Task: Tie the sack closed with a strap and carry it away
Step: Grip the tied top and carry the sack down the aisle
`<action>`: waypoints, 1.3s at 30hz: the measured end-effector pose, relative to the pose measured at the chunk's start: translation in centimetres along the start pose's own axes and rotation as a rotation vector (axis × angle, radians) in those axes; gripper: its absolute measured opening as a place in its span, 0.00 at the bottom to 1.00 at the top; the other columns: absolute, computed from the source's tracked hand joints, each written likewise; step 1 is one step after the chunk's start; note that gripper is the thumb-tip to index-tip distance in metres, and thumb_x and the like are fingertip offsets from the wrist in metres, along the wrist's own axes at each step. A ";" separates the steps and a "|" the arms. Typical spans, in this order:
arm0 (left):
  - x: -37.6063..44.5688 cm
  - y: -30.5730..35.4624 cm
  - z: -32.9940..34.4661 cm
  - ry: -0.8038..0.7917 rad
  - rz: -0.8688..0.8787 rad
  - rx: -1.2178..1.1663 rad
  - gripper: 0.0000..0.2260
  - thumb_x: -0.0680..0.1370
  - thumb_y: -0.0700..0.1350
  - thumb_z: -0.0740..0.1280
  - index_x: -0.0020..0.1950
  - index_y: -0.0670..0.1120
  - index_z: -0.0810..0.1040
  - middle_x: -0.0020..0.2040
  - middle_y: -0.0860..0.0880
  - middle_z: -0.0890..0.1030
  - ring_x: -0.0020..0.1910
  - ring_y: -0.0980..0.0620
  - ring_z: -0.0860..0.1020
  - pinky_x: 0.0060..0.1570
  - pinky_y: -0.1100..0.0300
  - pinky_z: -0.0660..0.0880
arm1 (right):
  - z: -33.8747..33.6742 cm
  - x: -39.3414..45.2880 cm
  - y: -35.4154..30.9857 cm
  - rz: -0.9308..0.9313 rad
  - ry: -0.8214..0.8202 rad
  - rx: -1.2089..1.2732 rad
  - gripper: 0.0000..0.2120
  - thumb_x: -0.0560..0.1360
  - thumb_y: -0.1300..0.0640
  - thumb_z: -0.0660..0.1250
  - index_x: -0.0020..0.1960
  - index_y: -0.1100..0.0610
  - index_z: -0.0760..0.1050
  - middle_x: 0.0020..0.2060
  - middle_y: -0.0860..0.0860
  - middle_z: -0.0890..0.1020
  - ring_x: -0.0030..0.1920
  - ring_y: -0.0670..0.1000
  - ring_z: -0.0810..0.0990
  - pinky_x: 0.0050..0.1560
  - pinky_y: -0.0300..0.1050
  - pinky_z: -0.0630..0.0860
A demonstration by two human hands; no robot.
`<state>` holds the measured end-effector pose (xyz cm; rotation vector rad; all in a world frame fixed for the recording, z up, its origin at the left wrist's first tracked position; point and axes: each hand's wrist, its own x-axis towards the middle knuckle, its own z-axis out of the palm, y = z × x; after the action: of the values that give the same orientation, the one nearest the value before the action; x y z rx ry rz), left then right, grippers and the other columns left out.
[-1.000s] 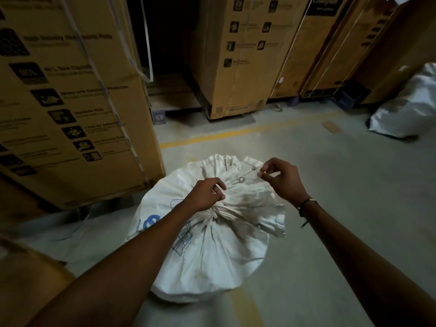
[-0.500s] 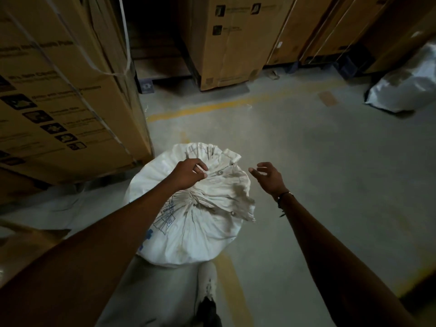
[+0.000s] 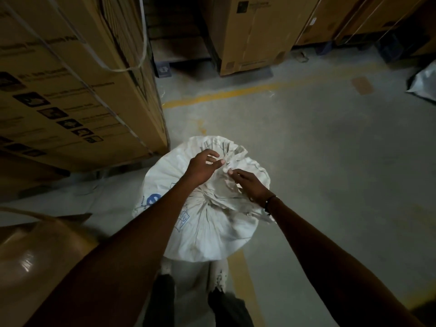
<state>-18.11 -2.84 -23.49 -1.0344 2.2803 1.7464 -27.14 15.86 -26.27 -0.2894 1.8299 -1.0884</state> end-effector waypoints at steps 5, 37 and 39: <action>0.2 0.1 -2.6 -0.052 -0.067 -0.012 0.29 0.73 0.62 0.77 0.68 0.51 0.74 0.59 0.48 0.83 0.58 0.51 0.81 0.56 0.58 0.77 | 5.2 -0.7 -1.6 -0.045 -0.132 0.100 0.17 0.87 0.44 0.62 0.57 0.56 0.83 0.49 0.50 0.82 0.51 0.47 0.77 0.51 0.42 0.72; 0.6 -11.7 -4.1 -0.291 0.030 0.350 0.24 0.80 0.46 0.74 0.75 0.48 0.75 0.75 0.45 0.76 0.76 0.45 0.71 0.64 0.69 0.59 | 10.4 4.2 3.2 0.202 0.288 -0.477 0.21 0.81 0.62 0.65 0.73 0.52 0.77 0.64 0.60 0.85 0.65 0.63 0.82 0.62 0.48 0.75; 0.7 -12.9 -3.8 -0.275 0.002 0.393 0.29 0.78 0.50 0.76 0.78 0.49 0.72 0.76 0.45 0.74 0.76 0.44 0.70 0.71 0.61 0.61 | 9.5 5.3 3.6 0.129 0.276 -0.561 0.17 0.82 0.56 0.68 0.70 0.50 0.78 0.62 0.59 0.86 0.63 0.62 0.84 0.60 0.49 0.77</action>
<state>-10.27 -7.97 -33.09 -0.6720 2.3087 1.2687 -21.18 9.49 -33.68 -0.3527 2.3507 -0.5249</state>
